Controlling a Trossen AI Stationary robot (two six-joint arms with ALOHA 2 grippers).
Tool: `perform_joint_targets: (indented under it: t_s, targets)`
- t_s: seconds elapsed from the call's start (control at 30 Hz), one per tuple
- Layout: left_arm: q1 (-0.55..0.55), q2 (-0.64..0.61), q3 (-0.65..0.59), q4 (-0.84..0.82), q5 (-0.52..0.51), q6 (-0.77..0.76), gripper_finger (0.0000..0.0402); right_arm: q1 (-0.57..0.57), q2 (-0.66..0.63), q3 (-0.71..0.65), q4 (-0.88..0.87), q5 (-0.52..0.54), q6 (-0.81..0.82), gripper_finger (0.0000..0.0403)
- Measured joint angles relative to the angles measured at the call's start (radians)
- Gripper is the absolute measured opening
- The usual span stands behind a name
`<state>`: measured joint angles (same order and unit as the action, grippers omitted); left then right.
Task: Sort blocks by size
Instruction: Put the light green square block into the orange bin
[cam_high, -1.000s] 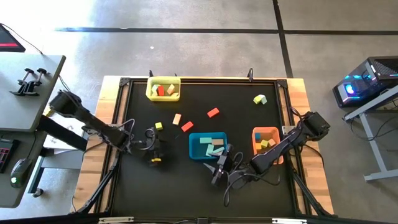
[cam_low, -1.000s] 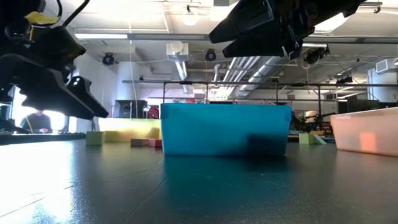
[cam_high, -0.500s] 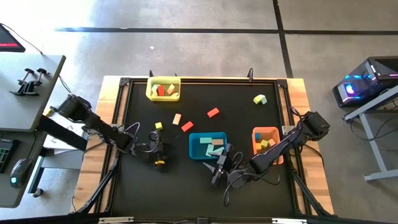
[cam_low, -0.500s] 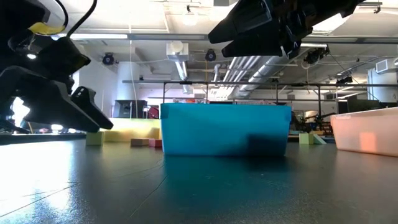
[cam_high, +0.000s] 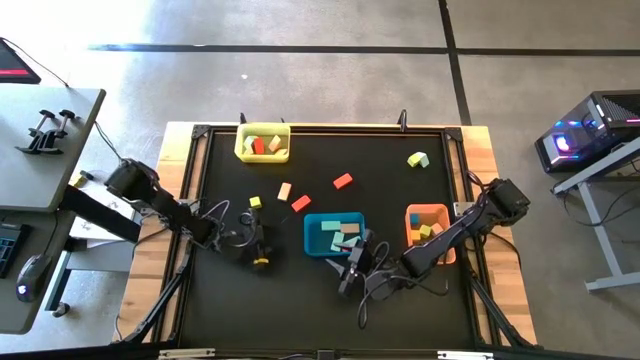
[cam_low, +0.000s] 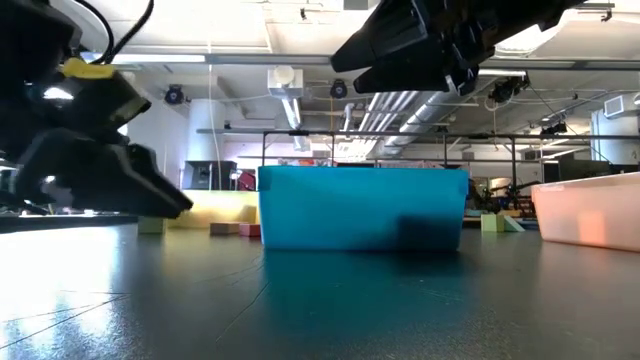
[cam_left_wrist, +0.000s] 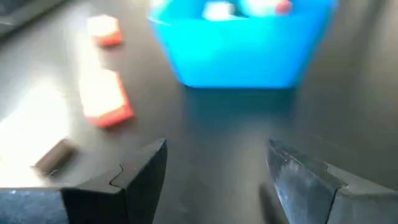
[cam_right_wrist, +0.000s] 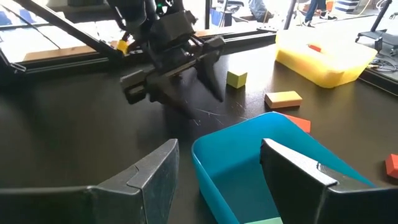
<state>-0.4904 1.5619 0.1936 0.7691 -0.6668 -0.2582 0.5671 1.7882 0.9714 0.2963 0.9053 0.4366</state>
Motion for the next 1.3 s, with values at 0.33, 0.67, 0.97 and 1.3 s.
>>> perform_joint_targets:
  t_s: [0.33,0.67,0.97,1.3]
  targets:
    - [0.129,-0.181,-0.026,-0.014,-0.154,-0.028,0.0254,0.0,0.0,0.0,0.005,-0.005,0.0,0.0222]
    - [0.313,-0.47,-0.147,-0.255,0.027,-0.086,0.0254,0.0,0.0,0.0,0.008,-0.004,0.0,0.0222]
    - [0.322,-0.527,-0.183,-0.359,-0.024,-0.181,0.0254,0.0,0.0,0.0,0.012,-0.004,0.0,0.0222]
    - [0.382,-0.524,-0.183,-0.558,0.025,-0.343,0.0254,0.0,0.0,0.0,0.015,-0.004,-0.003,0.0222]
